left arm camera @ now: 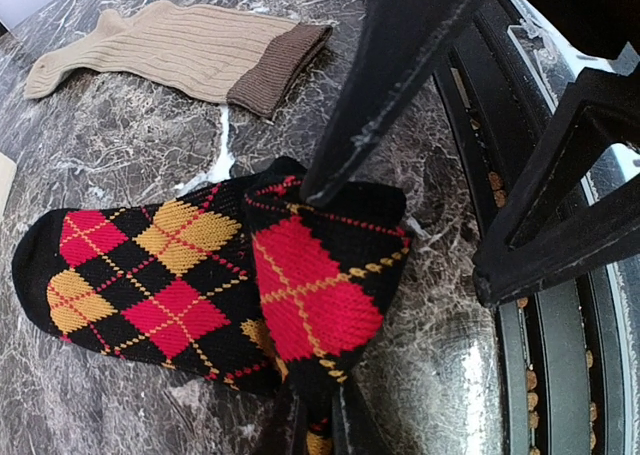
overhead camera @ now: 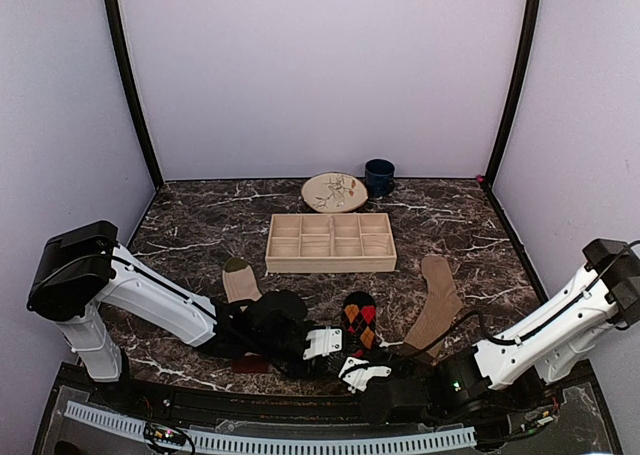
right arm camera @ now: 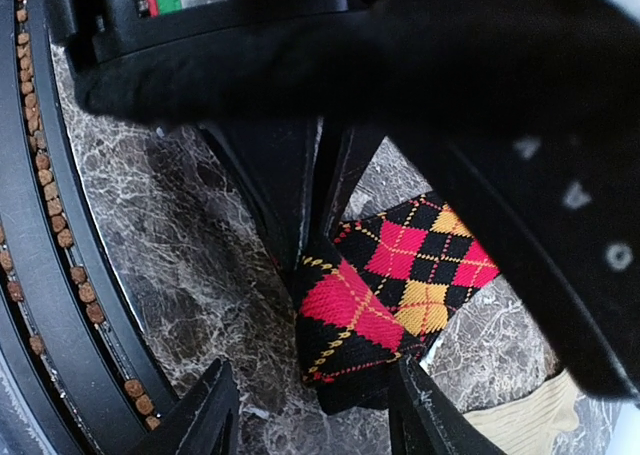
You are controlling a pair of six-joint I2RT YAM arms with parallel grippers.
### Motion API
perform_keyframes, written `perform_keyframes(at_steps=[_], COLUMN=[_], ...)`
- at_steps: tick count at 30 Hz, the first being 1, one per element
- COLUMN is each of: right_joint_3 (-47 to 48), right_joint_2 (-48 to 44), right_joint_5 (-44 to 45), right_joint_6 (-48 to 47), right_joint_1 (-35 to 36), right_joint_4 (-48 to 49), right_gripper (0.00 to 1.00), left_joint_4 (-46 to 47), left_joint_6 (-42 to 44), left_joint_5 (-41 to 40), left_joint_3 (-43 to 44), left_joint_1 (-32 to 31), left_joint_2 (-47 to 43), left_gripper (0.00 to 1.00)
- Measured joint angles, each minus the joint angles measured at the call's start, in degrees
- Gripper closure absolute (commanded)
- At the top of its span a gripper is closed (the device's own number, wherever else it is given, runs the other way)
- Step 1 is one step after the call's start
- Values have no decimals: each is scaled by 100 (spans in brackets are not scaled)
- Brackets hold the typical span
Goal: Roll the socks
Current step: Roll the sock at the center of the board.
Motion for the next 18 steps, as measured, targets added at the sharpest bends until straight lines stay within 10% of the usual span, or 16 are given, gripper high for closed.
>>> perform_keyframes(at_steps=[18], right_joint_3=[-9], right_joint_2=[111], right_joint_5=[275], right_joint_6=[-638], right_joint_1=[-35], right_joint_4=[431], right_gripper=[49], left_joint_4=[-151], left_joint_6=[4], left_joint_5=[223], left_joint_3=[0], left_joint_1=[17], left_joint_2=[0], left_gripper=[100])
